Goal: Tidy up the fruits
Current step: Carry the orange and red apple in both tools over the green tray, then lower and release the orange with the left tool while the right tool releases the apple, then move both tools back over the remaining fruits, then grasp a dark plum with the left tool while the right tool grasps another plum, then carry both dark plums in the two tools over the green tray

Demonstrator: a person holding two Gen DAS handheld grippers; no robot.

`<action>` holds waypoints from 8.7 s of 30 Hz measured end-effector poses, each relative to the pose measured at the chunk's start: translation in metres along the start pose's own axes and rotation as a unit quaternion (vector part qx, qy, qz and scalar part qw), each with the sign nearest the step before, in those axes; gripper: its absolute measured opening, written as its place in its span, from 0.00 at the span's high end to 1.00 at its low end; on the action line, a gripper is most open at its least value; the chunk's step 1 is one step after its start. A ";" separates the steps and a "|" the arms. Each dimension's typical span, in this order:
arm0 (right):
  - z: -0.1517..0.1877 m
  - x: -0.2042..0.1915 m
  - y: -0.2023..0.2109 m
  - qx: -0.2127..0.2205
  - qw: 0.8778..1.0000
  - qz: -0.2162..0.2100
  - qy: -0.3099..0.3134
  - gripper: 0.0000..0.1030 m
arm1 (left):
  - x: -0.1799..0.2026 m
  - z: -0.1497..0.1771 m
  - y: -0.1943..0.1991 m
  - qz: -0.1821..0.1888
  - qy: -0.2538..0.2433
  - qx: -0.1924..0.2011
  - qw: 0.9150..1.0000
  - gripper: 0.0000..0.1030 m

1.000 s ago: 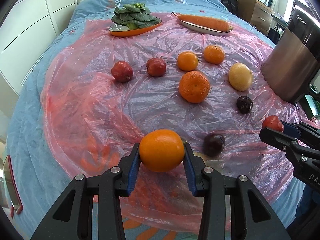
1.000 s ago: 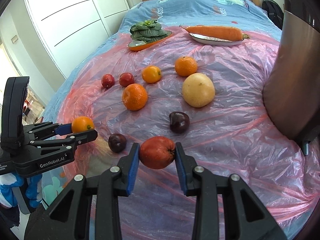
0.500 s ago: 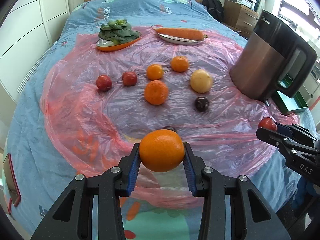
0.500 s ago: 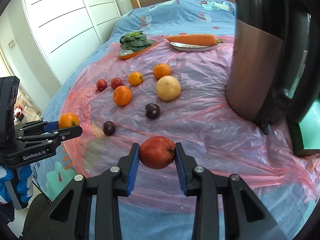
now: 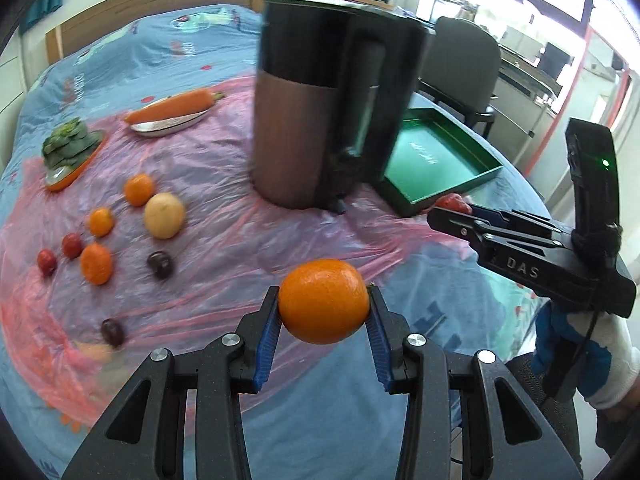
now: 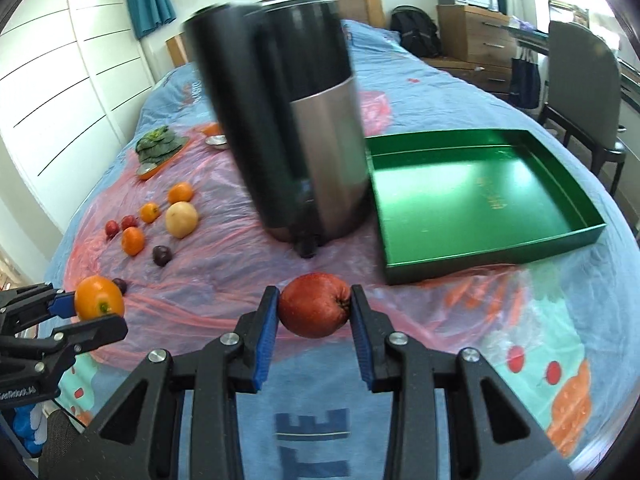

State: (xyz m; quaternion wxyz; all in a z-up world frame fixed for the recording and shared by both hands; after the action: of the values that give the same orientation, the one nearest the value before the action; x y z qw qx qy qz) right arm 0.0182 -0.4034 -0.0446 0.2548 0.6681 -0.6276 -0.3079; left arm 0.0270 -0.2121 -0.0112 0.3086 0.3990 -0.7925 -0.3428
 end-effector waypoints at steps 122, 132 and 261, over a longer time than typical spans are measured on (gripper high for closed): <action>0.005 -0.096 0.095 0.030 0.996 0.065 0.052 0.22 | -0.042 0.056 0.084 -0.086 0.071 0.062 0.992 0.31; 0.005 -0.148 0.030 0.012 0.996 0.010 0.090 0.22 | -0.112 0.084 0.074 -0.169 0.121 0.094 0.974 0.31; -0.008 -0.184 -0.059 -0.044 0.987 -0.083 0.127 1.00 | -0.182 0.073 0.022 -0.155 0.180 0.098 0.966 0.78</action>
State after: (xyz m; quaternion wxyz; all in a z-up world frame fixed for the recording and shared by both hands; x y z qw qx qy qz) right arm 0.0602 -0.2161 -0.0651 0.3356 0.7395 -0.5184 -0.2678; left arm 0.0518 -0.0273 -0.0749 0.3492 0.6003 -0.6819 -0.2296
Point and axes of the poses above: each gripper's, at about its wrist camera, not at the fingertips, and y roughly against the way its jaws point, x to its right, z to its underside, the point moved 1 cm from there along -y, roughly the way its jaws point, and after that the axes turned 8 degrees about y, right-handed, at the moved point
